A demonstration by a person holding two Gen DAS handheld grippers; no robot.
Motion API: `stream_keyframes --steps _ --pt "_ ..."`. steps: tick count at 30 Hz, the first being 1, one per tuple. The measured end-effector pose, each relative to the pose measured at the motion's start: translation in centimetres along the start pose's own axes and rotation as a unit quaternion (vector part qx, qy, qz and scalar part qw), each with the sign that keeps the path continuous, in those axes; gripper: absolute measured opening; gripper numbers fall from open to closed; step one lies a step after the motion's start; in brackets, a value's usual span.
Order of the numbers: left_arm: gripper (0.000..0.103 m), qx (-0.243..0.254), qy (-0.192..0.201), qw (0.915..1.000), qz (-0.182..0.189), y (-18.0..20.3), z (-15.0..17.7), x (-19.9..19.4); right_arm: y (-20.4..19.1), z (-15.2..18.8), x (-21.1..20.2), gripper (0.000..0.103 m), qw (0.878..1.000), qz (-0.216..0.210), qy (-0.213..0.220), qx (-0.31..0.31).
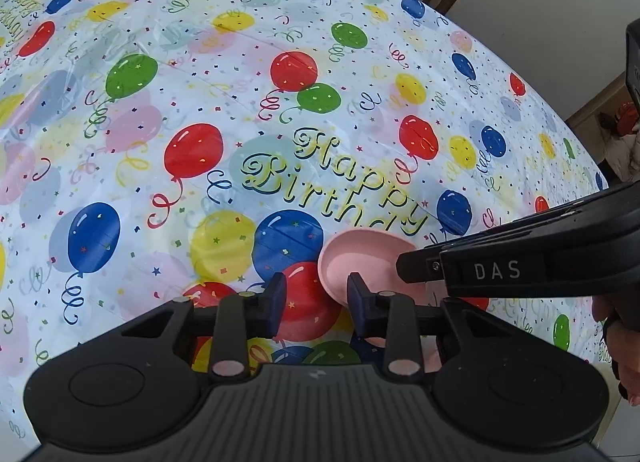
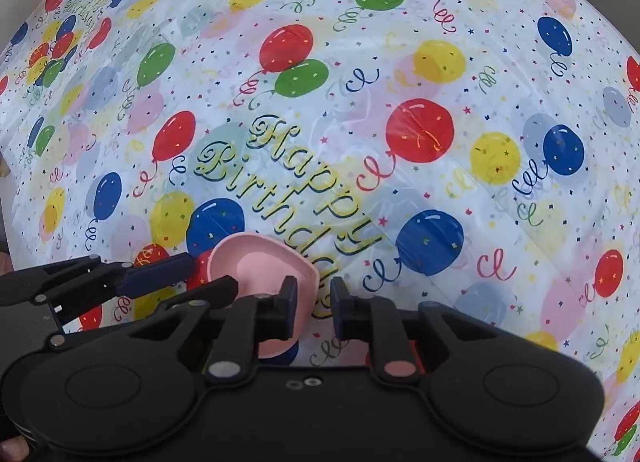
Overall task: Organize plates and bowls
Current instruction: 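Grasp the pink heart-shaped dish rim with both grippers, then lift the heart-shaped dish with both grippers and carry it over the cream bowl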
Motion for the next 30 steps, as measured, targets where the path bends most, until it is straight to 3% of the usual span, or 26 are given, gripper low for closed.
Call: stream_keyframes --steps 5,9,19,30 --pt "0.019 -0.006 0.001 1.0 0.002 -0.1 0.0 0.1 -0.2 0.0 0.1 0.003 1.0 -0.001 0.001 -0.004" --pt "0.01 -0.008 0.0 1.0 0.002 -0.1 0.1 0.1 -0.3 0.1 0.2 0.003 1.0 -0.003 0.001 -0.007" --pt "0.009 -0.024 0.013 0.9996 0.004 -0.5 -0.7 -1.5 -1.7 -0.2 -1.4 0.002 0.999 0.001 0.021 -0.04" --pt "0.009 -0.025 0.031 0.999 0.019 1.6 -0.5 -6.4 -2.7 1.7 -6.3 0.001 0.996 0.009 0.047 -0.076"
Point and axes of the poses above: each gripper's, at about its wrist camera, not at the fingertips, and x roughly the way its jaws point, y to its right, z to its underside, the point moved 1 cm from there along x, roughly the way its jaws point, and after that the axes turned 15 degrees about -z, right-handed, at the moved point
